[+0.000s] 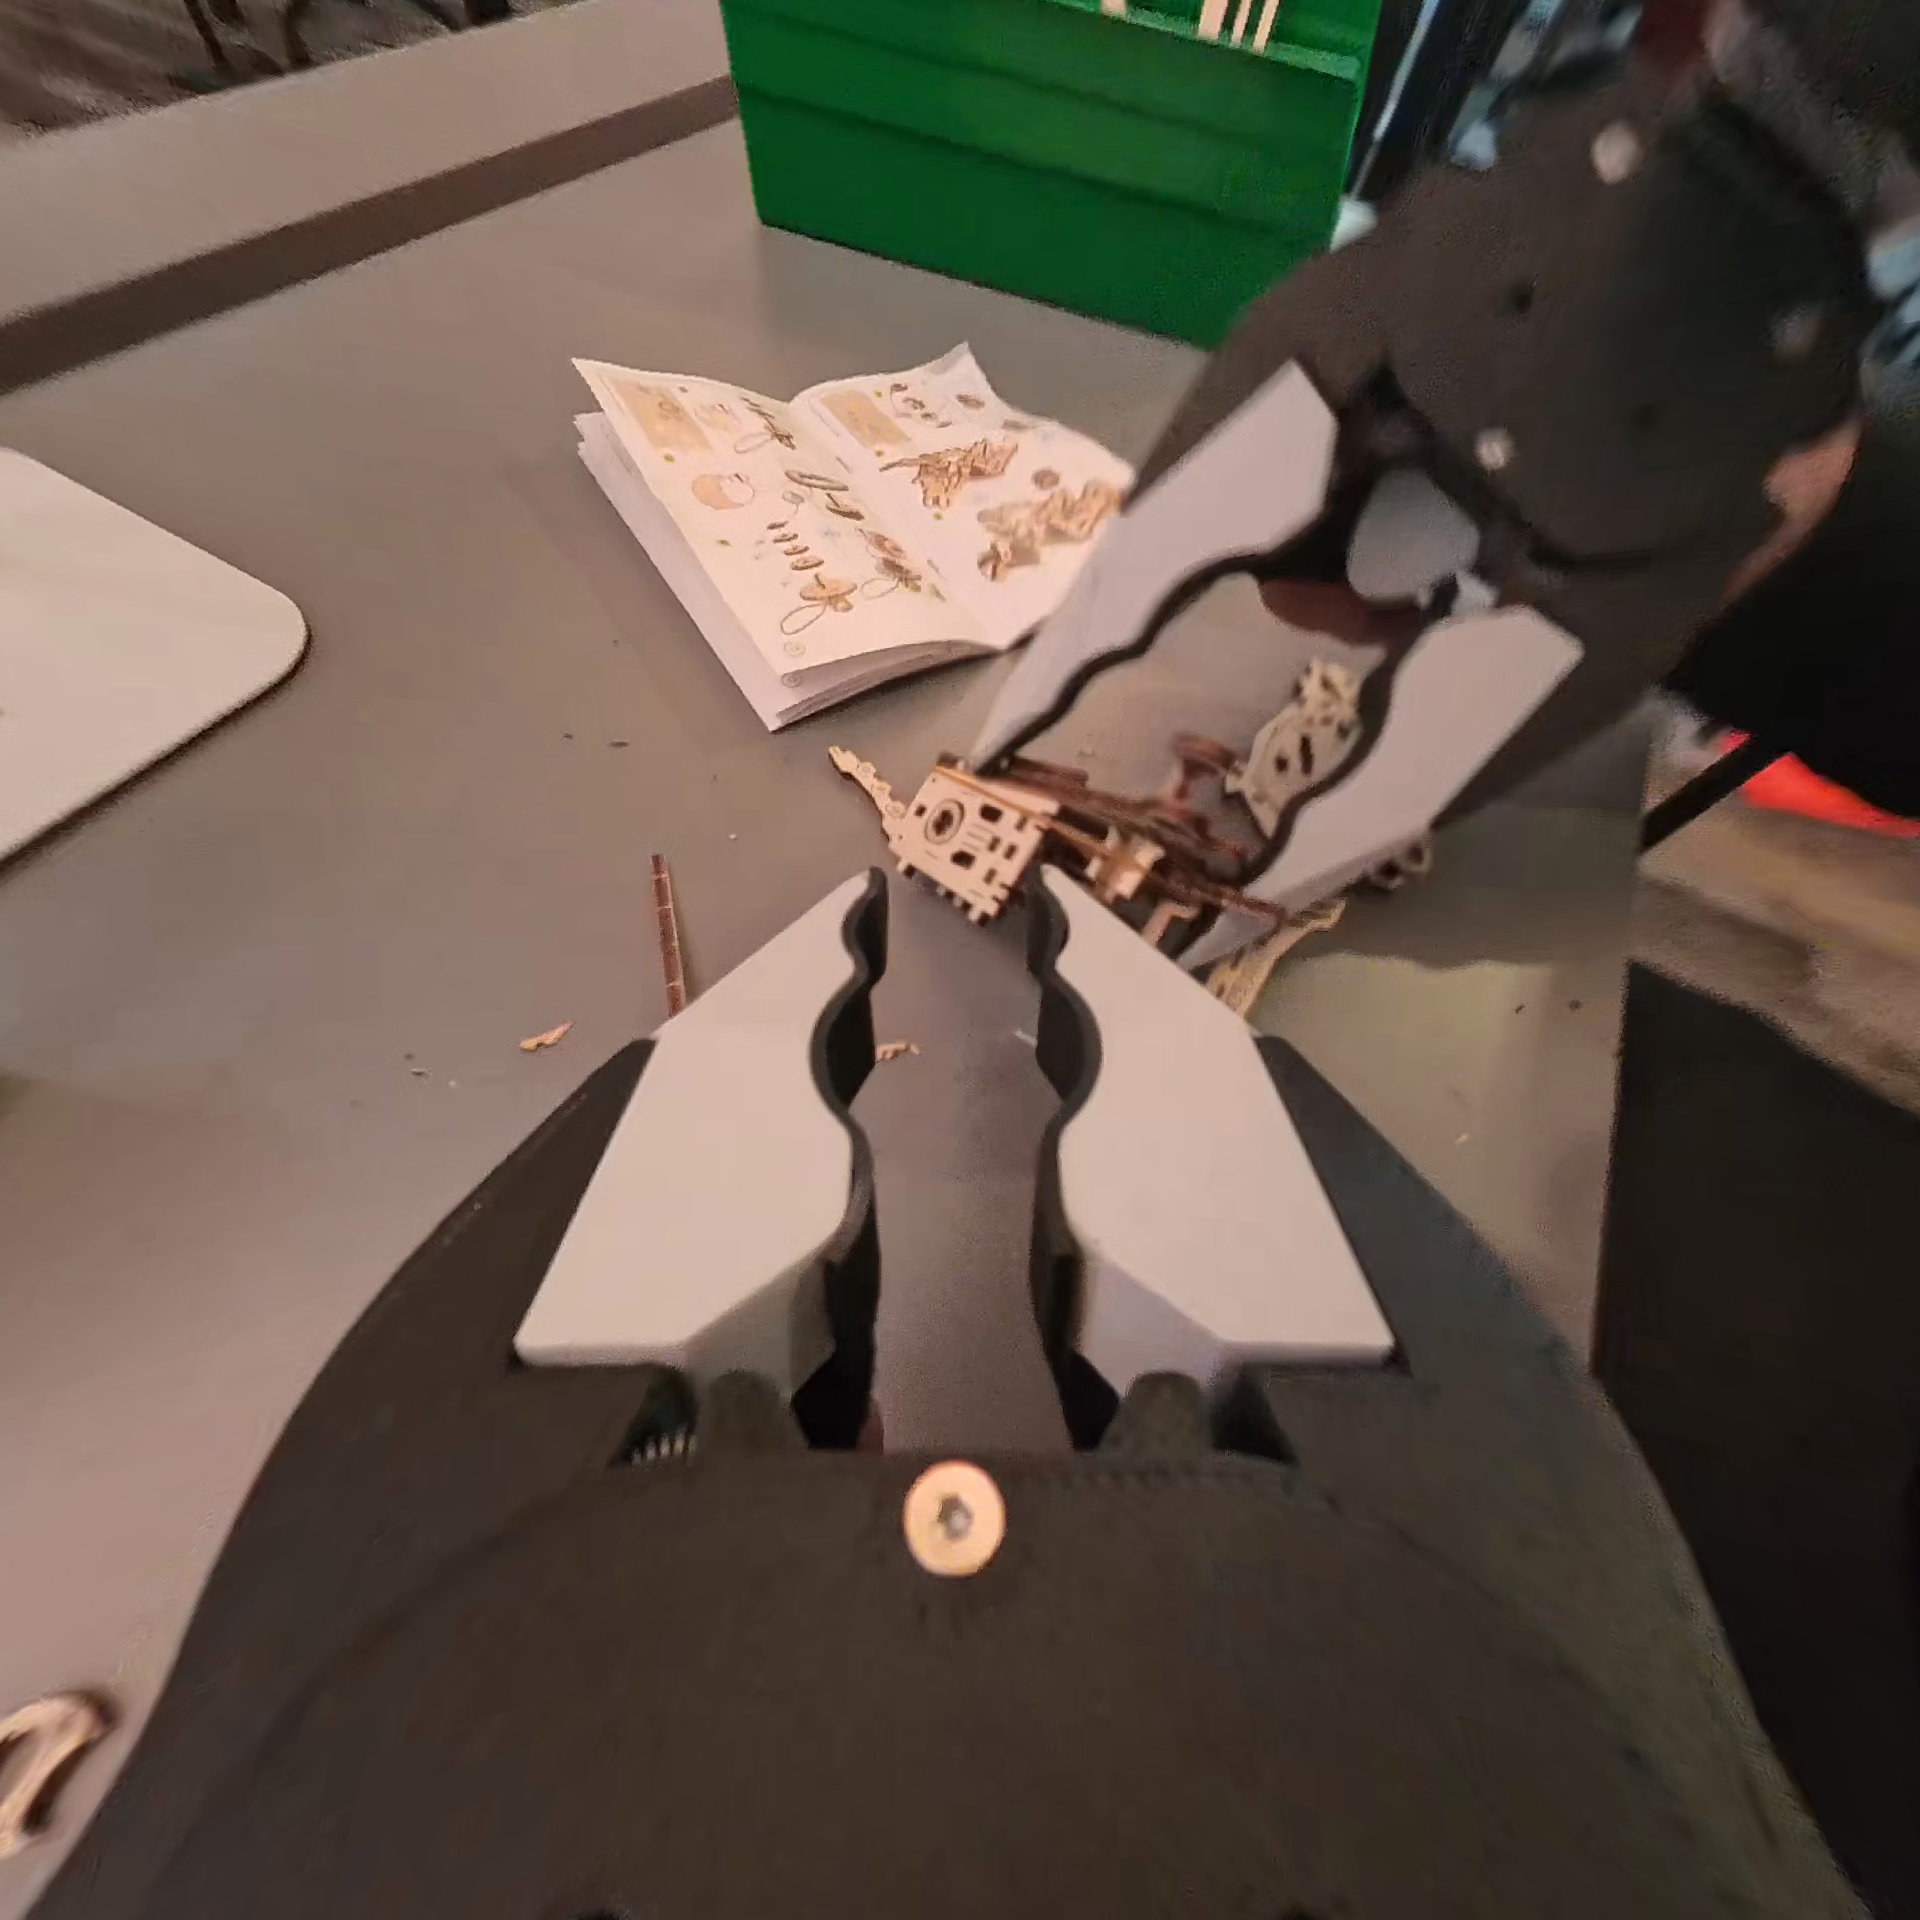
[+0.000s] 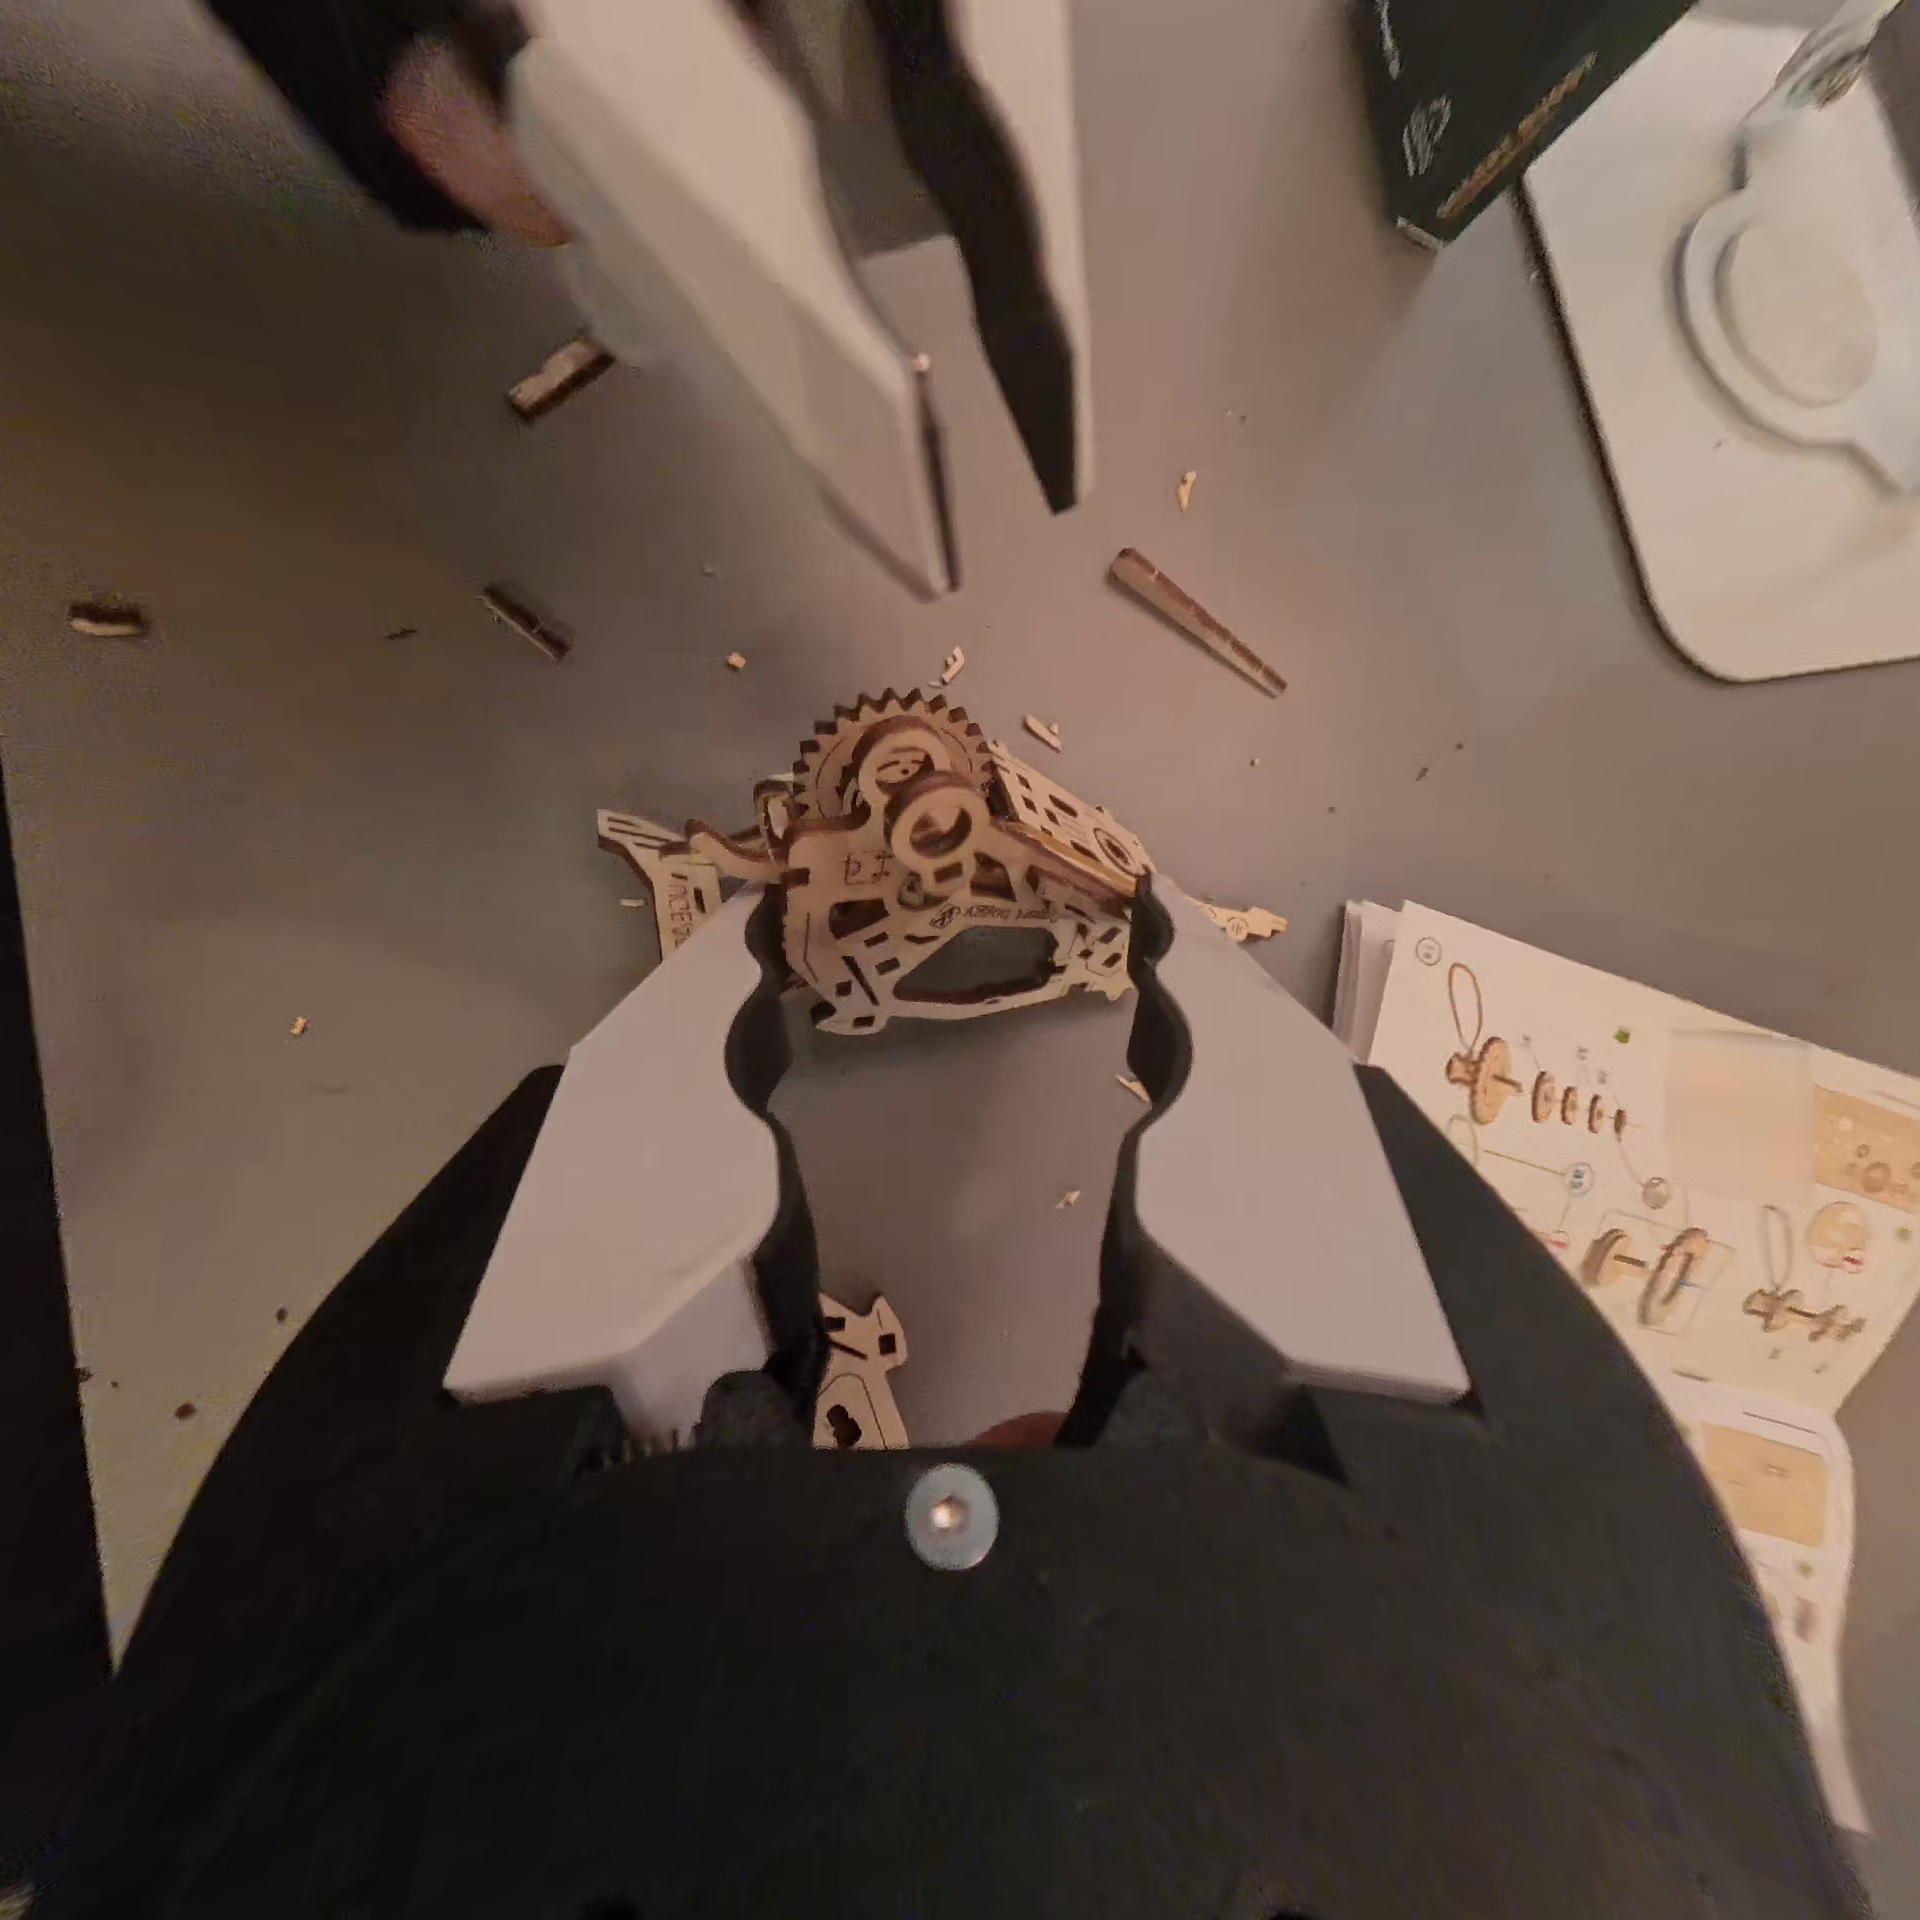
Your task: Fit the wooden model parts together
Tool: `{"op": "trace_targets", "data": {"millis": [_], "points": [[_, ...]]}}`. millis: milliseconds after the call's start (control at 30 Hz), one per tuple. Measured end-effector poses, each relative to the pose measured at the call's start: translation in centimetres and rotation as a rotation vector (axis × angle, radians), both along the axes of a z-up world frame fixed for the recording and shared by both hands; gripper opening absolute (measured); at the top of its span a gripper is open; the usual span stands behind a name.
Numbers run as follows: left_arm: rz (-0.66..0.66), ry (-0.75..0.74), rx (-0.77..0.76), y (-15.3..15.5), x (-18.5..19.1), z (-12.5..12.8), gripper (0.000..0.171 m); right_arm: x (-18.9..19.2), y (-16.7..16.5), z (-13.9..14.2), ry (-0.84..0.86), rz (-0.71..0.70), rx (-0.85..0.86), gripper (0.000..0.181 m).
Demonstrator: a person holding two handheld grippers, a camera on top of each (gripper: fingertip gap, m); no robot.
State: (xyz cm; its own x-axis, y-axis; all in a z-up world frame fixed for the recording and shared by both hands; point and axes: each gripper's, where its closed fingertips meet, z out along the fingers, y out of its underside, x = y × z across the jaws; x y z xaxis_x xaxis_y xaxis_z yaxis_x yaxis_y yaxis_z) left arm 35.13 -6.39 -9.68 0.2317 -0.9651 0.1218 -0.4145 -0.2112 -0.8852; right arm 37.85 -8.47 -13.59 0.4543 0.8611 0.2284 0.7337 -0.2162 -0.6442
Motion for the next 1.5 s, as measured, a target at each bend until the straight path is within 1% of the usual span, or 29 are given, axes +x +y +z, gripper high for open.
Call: {"op": "trace_targets", "data": {"millis": [133,200,333,400,467,500,567,633,700,733,800,967,1000,1100,1200,1233,1333,1367,1500], "points": [[-0.039,-0.108,-0.250,0.5,0.6,0.3,0.024,-0.2,-0.4,1.2,-0.036,0.020,0.161,0.062],[-0.084,-0.134,-0.380,0.1,1.1,0.1,0.026,-0.4,-0.6,1.8,-0.043,0.040,0.233,0.062],[-0.113,-0.215,-0.537,0.0,1.8,0.3,0.031,-0.8,-1.0,3.3,-0.078,0.062,0.381,0.061],[-0.156,-0.302,-0.653,-0.5,2.2,1.4,0.036,-1.0,-1.2,4.5,-0.076,0.071,0.454,0.061],[-0.204,-0.391,-0.758,-1.1,2.4,2.6,0.039,-1.1,-1.4,5.6,-0.066,0.074,0.515,0.054],[-0.234,-0.438,-0.809,-1.4,2.6,3.3,0.041,-1.2,-1.5,6.1,-0.057,0.076,0.537,0.054],[-0.252,-0.506,-0.876,-1.6,2.9,4.1,0.044,-1.3,-1.7,6.9,-0.035,0.081,0.567,0.054],[-0.268,-0.540,-0.921,-1.8,3.0,4.3,0.048,-1.2,-1.8,7.1,-0.033,0.082,0.570,0.054],[-0.275,-0.570,-0.955,-1.8,3.0,4.4,0.044,-1.2,-1.9,7.4,-0.028,0.083,0.583,0.054],[-0.290,-0.583,-0.967,-1.9,3.0,4.6,0.039,-1.1,-1.9,7.5,-0.032,0.082,0.590,0.054],[-0.302,-0.616,-0.985,-2.0,3.0,4.9,0.033,-1.2,-2.0,8.0,-0.035,0.086,0.611,0.054],[-0.347,-0.739,-0.975,-2.1,2.6,6.7,0.023,-1.4,-2.3,9.8,-0.015,0.100,0.683,0.054],[-0.358,-0.754,-0.976,-2.2,2.5,7.0,0.022,-1.5,-2.4,10.2,-0.010,0.102,0.699,0.054],[-0.402,-0.804,-1.010,-2.7,2.6,8.1,0.029,-1.8,-2.7,11.0,-0.022,0.112,0.733,0.054],[-0.423,-0.822,-1.044,-3.3,3.0,8.7,0.043,-2.2,-2.9,11.8,-0.033,0.122,0.764,0.054],[-0.434,-0.842,-1.061,-3.4,3.0,8.9,0.043,-2.3,-3.0,12.0,-0.043,0.127,0.776,0.054],[-0.533,-0.923,-1.094,-4.4,2.3,10.3,0.031,-2.7,-3.4,12.6,-0.069,0.147,0.801,0.053],[-0.559,-0.929,-1.092,-4.8,2.3,10.7,0.027,-2.8,-3.5,12.7,-0.066,0.155,0.804,0.054],[-0.585,-0.940,-1.022,-5.3,2.2,11.6,0.024,-2.8,-4.0,13.3,-0.088,0.172,0.828,0.055]]}}
